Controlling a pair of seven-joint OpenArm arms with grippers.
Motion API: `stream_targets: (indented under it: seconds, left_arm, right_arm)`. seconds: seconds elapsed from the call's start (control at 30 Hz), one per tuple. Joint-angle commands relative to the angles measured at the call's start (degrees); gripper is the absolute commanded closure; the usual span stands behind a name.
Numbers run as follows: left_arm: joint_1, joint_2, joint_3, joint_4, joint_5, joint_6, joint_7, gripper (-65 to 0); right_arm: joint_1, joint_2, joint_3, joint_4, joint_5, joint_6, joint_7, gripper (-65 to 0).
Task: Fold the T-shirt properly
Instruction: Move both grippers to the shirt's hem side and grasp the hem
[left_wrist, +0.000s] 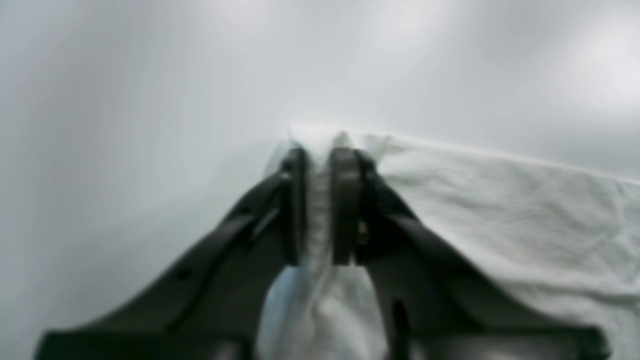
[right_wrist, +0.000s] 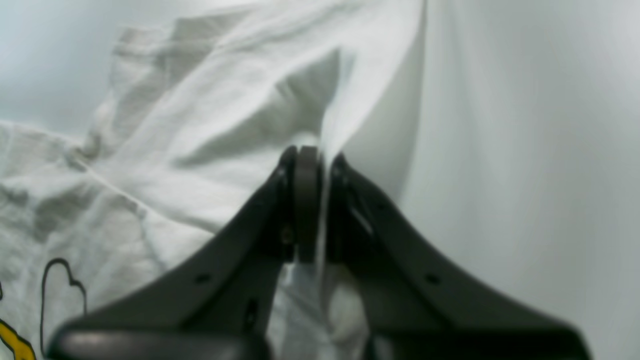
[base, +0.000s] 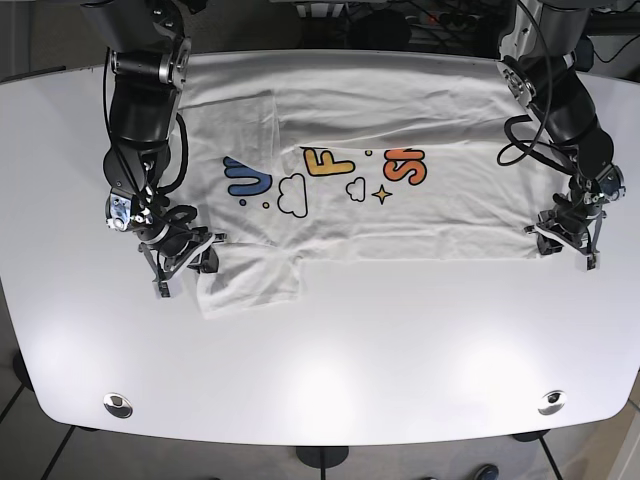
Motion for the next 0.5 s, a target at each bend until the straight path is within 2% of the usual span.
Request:
stream_targets:
  seconds: [0.03, 0.1, 0.13, 0.27, 0.33, 0.5]
  left_arm:
    - [-0.6, -0.4, 0.2, 0.3, 0.7, -0.4, 2.0, -3.9]
    - [-0.9, -0.4, 0.0, 0.8, 0.6, -0.6, 2.0, -3.2]
    - [-1.5, -0.4, -0.2, 1.5, 0.6, -0.7, 2.0, -0.7]
    - [-0.9, 0.0, -0.4, 9.5, 0.6, -2.2, 3.0, -0.4]
    - [-0.5, 1.8, -0.5, 14.7, 0.6, -4.8, 6.0, -0.4]
    - [-0.4, 4.4, -5.7, 25.9, 0.6, -5.2, 14.5, -0.4]
  right_arm:
    - [0.9, 0.4, -0.1, 0.4, -1.4, -0.37, -1.1, -2.2]
    - [0.9, 0.3, -0.1, 0.4, -1.3, -0.37, -0.9, -2.1]
    - [0.9, 0.3, -0.1, 0.5, -1.1, -0.37, -0.9, -2.1]
    - [-0.8, 0.1, -0.1, 8.1, -1.0, -0.46, -1.3, -1.9]
    - [-2.0, 0.1, 0.0, 13.1, -1.3, -0.98, -3.4, -1.9]
    - [-7.3, 0.2, 0.2, 28.3, -1.0, -1.6, -9.9, -1.9]
